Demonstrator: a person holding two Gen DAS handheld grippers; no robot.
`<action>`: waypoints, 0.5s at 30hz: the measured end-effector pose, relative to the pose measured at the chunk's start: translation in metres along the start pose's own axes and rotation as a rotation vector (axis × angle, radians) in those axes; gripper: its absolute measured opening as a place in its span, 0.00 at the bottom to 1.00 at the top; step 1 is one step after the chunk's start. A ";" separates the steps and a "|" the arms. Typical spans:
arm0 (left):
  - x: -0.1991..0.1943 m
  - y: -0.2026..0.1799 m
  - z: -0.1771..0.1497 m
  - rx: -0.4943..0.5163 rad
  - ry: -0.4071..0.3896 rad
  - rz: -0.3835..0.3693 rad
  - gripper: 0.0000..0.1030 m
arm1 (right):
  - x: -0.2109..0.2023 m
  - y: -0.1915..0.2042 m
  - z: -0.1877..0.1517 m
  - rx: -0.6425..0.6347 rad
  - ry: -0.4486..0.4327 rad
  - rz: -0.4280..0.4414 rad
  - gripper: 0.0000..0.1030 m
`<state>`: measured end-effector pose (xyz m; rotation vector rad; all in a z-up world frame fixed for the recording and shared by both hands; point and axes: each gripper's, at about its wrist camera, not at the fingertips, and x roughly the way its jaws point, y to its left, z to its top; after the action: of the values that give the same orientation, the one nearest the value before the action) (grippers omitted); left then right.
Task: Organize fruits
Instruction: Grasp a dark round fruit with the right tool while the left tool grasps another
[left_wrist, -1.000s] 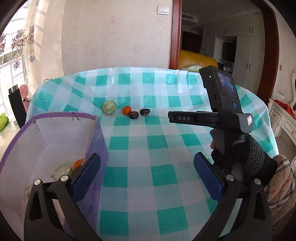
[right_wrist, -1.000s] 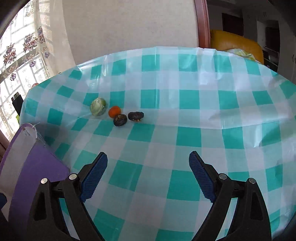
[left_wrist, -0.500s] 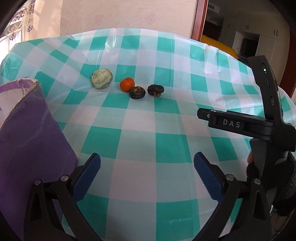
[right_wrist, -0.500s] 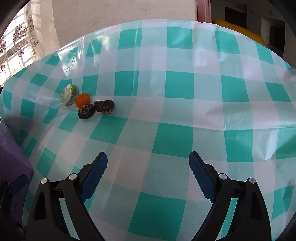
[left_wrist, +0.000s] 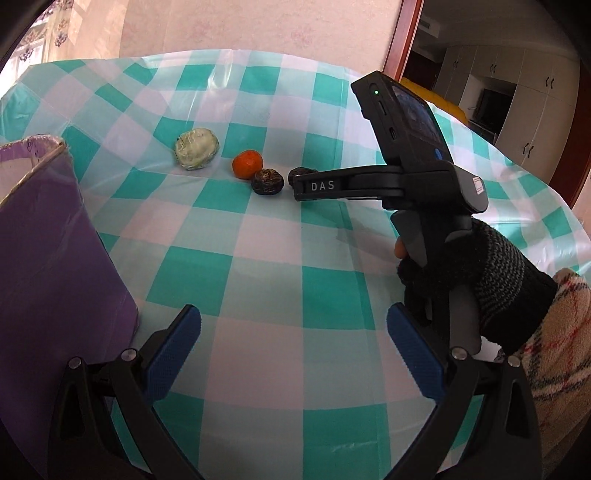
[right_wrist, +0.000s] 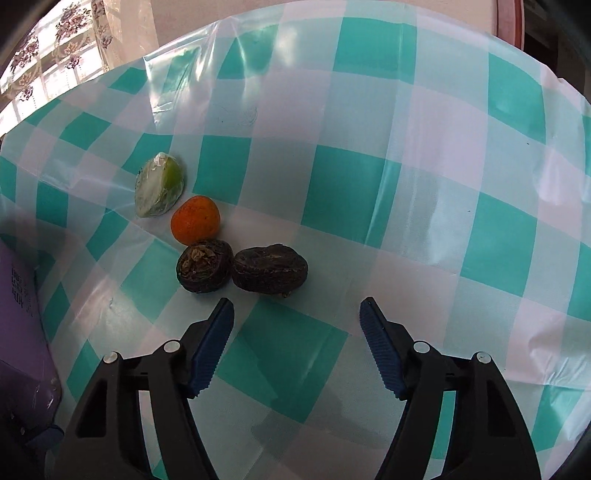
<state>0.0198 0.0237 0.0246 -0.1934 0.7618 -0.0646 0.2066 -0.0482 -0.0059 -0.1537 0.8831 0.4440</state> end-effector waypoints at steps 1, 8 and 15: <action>0.000 0.000 0.000 -0.001 0.000 0.002 0.98 | 0.003 0.003 0.004 -0.006 0.000 -0.006 0.66; 0.001 0.003 0.002 -0.015 -0.002 -0.009 0.98 | 0.009 0.018 0.012 -0.045 -0.012 -0.033 0.40; 0.005 0.004 0.002 -0.022 0.016 -0.017 0.98 | -0.022 -0.018 -0.022 0.137 -0.069 -0.016 0.40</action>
<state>0.0247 0.0275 0.0216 -0.2209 0.7776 -0.0740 0.1869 -0.0784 -0.0032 -0.0191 0.8409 0.3705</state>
